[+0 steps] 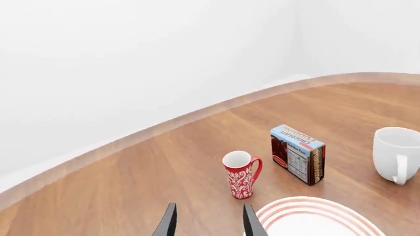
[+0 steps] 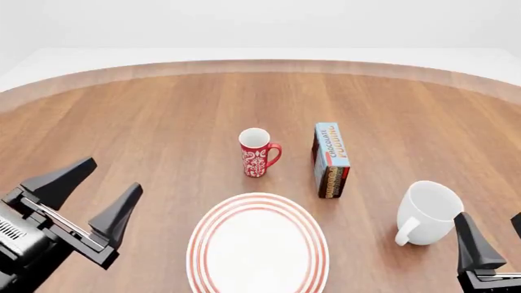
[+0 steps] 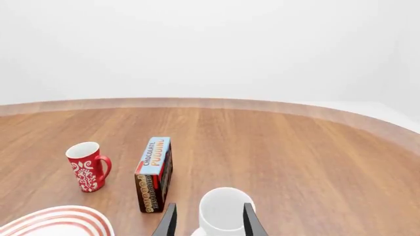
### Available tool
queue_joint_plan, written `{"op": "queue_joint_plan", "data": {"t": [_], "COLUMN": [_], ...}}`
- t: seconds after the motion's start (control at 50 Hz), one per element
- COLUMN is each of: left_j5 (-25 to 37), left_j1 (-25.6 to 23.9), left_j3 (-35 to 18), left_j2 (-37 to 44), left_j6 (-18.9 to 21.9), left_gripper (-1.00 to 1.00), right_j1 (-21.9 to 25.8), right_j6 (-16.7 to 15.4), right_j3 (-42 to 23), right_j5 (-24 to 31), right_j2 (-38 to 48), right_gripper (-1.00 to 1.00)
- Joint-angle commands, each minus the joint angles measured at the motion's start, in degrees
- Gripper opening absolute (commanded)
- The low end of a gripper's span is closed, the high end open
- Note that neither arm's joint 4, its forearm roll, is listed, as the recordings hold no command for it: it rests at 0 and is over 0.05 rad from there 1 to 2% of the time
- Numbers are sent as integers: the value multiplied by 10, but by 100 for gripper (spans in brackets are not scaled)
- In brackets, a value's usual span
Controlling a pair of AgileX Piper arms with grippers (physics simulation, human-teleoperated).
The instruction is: Pick up the white mug and put it on the plate, and put the chocolate pudding to the right of the plate.
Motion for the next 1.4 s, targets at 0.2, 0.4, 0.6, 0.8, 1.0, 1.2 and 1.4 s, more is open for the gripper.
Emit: {"op": "queue_joint_plan", "data": {"t": [0.2, 0.4, 0.6, 0.8, 1.0, 1.2, 1.4], "left_j5": [-75, -107, -146, -162, -173, -182, -187], "left_j1": [-70, -103, -132, -159, -178, -208, -233], "left_j3": [-28, -41, -54, -76, -92, -115, -138], "left_j2": [112, 166, 224, 267, 301, 337, 370], "left_j6": [9, 14, 15, 19, 23, 27, 24], "left_gripper": [100, 100, 100, 100, 100, 100, 100], "right_j1": [0, 0, 0, 1, 1, 1, 2], "right_j6": [0, 0, 0, -1, -1, -2, -2], "right_j3": [0, 0, 0, 0, 0, 0, 0], "right_j5": [0, 0, 0, -1, -1, -1, -1], "right_j2": [0, 0, 0, -1, -2, -1, -1], "right_gripper": [100, 100, 100, 100, 100, 100, 100]}}
